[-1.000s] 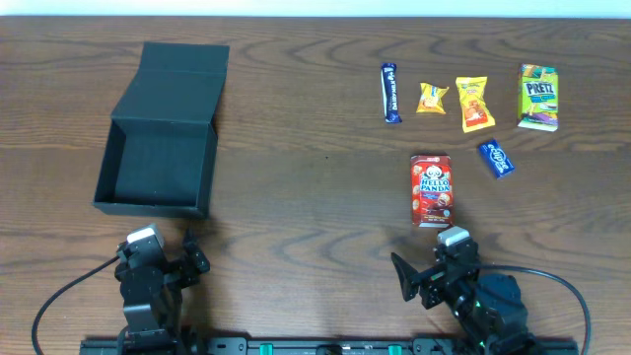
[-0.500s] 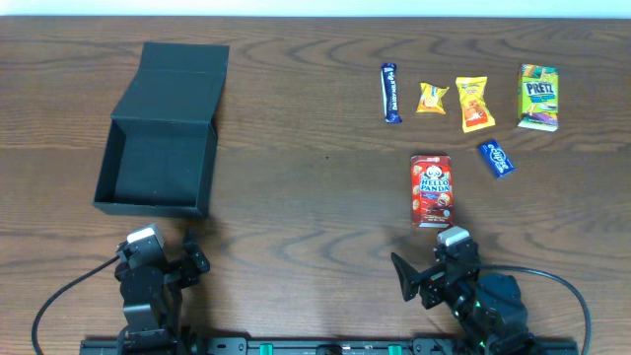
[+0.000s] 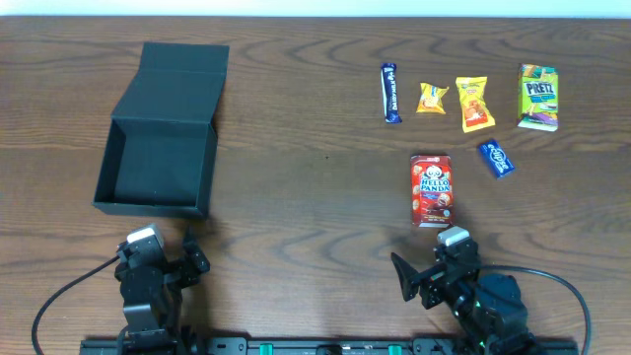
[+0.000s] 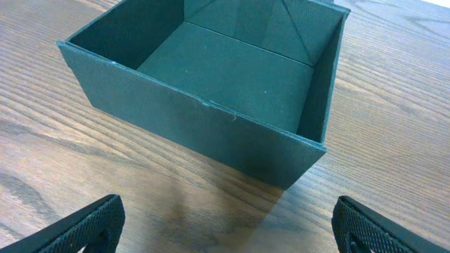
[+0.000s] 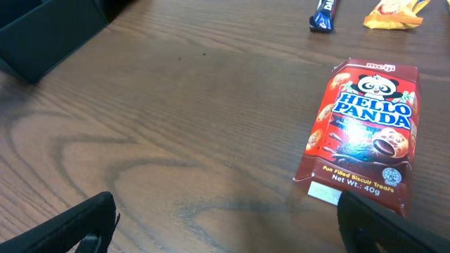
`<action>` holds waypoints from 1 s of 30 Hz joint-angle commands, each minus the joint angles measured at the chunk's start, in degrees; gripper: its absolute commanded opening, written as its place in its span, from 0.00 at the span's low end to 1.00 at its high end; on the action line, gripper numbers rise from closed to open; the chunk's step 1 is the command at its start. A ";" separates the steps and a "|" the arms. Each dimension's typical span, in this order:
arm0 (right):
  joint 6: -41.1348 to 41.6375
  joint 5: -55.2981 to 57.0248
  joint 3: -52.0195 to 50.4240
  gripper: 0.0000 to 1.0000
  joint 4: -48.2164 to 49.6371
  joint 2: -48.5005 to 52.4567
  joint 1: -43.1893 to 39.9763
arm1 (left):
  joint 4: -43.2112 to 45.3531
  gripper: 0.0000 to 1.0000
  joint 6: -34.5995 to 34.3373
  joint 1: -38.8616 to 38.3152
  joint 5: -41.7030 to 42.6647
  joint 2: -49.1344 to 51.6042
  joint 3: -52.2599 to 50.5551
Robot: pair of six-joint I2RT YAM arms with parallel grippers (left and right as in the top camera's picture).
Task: Pack container
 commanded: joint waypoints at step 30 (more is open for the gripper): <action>-0.87 0.74 -0.24 0.99 0.00 -0.52 0.68 | 12.66 0.95 7.67 0.35 9.44 17.05 19.80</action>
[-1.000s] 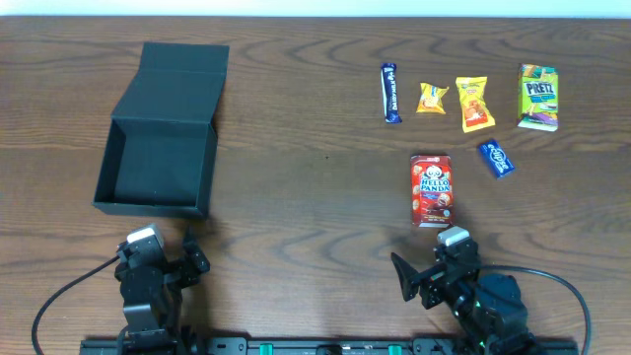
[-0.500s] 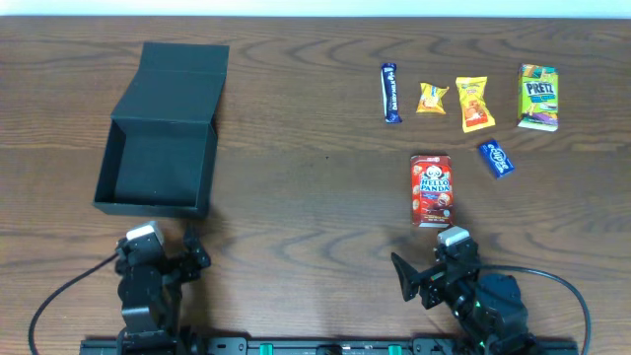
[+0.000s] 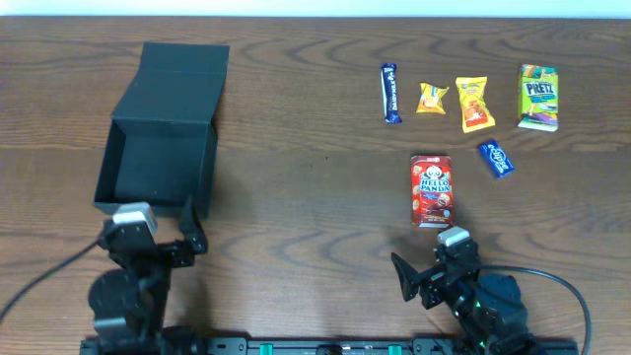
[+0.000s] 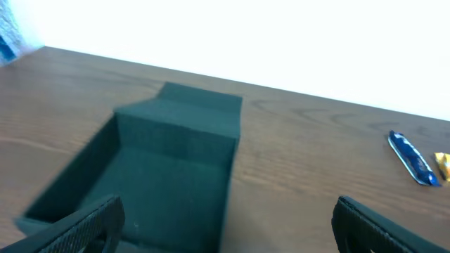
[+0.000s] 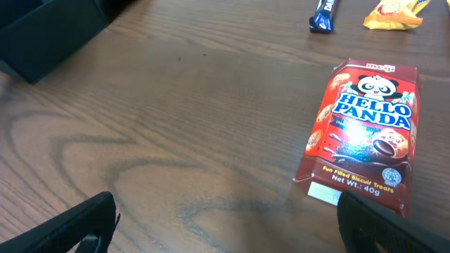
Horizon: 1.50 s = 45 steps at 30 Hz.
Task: Pack container
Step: 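Move the left gripper to the black box lid edge and grasp it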
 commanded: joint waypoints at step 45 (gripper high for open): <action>-0.87 0.72 -0.24 0.99 -0.02 -0.42 0.68 | -3.76 0.72 6.10 -1.86 3.02 76.89 30.08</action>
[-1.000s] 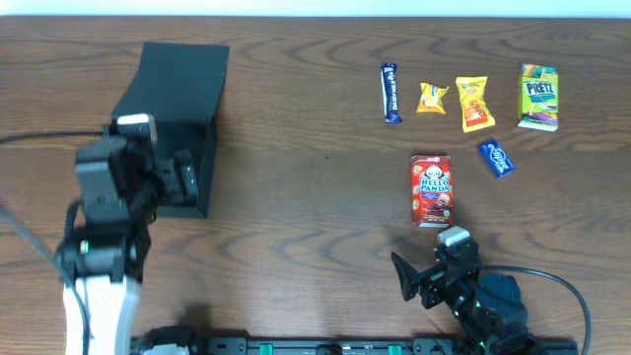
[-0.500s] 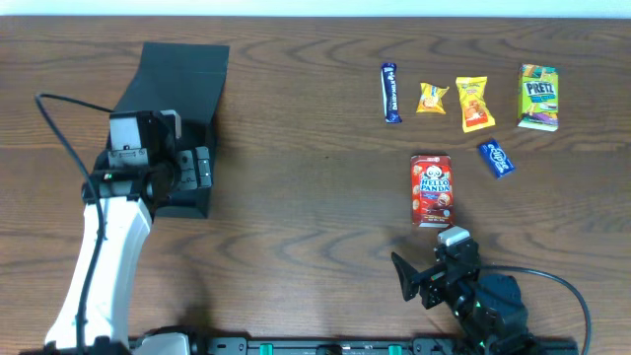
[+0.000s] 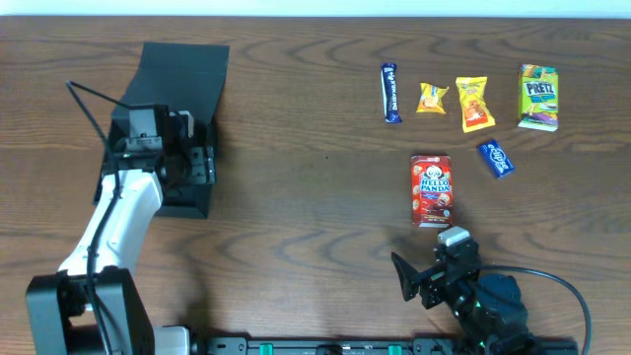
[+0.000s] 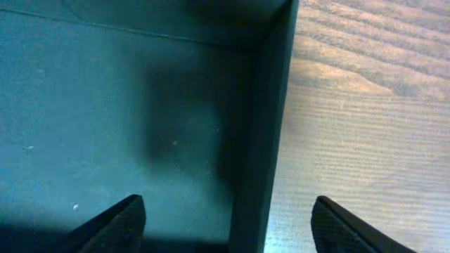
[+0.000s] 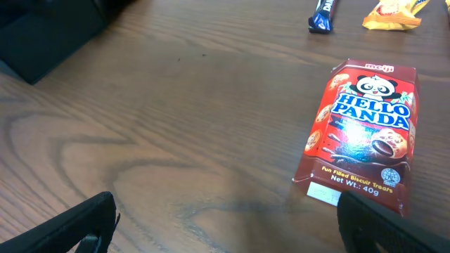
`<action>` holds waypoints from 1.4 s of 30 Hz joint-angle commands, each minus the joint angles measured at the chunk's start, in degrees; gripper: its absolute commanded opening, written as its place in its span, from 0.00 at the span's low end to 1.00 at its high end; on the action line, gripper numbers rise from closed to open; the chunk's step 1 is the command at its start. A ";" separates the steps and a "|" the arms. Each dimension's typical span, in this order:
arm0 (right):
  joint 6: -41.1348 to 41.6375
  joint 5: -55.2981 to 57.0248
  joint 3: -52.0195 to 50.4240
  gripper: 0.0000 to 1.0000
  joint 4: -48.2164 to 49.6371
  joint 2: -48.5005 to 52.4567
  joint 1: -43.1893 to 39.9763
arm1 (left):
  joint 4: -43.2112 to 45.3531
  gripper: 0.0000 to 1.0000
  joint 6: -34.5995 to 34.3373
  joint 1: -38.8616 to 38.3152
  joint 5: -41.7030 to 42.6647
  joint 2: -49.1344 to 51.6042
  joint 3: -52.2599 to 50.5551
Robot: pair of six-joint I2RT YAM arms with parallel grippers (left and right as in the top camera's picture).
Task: Pack container
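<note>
The black box (image 3: pixel 183 71) stands at the left of the table, its lid folded back. My left gripper (image 3: pixel 192 164) hangs open over the box's right side. In the left wrist view the left gripper (image 4: pixel 228 214) straddles the right wall (image 4: pixel 264 133), one finger above the inside floor and the other above the wood. Nothing is held. The red Hello Panda box (image 3: pixel 431 190) lies flat at centre right. My right gripper (image 3: pixel 426 277) rests open just in front of it, with the Hello Panda box (image 5: pixel 365 133) ahead to its right.
Along the back right lie a blue bar (image 3: pixel 390 93), a small yellow sweet (image 3: pixel 432 97), a yellow-orange packet (image 3: pixel 473 104) and a green Pretz box (image 3: pixel 538 97). A small blue packet (image 3: pixel 497 159) lies near the Hello Panda box.
My left arm has reached out from just before the box's front wall to above its right wall, the wrist now pointing down. The right arm and all snacks are unmoved.
First both grippers rested open near the table's front edge, the left one facing the box's front wall. Then the left gripper stood higher and closer to the box, looking across the table. Now it is open over the box's right wall.
</note>
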 commanded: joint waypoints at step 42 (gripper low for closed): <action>-0.87 0.59 -0.22 0.99 -0.02 -0.39 0.68 | 11.87 0.06 -14.62 -14.49 -1.55 4.15 2.86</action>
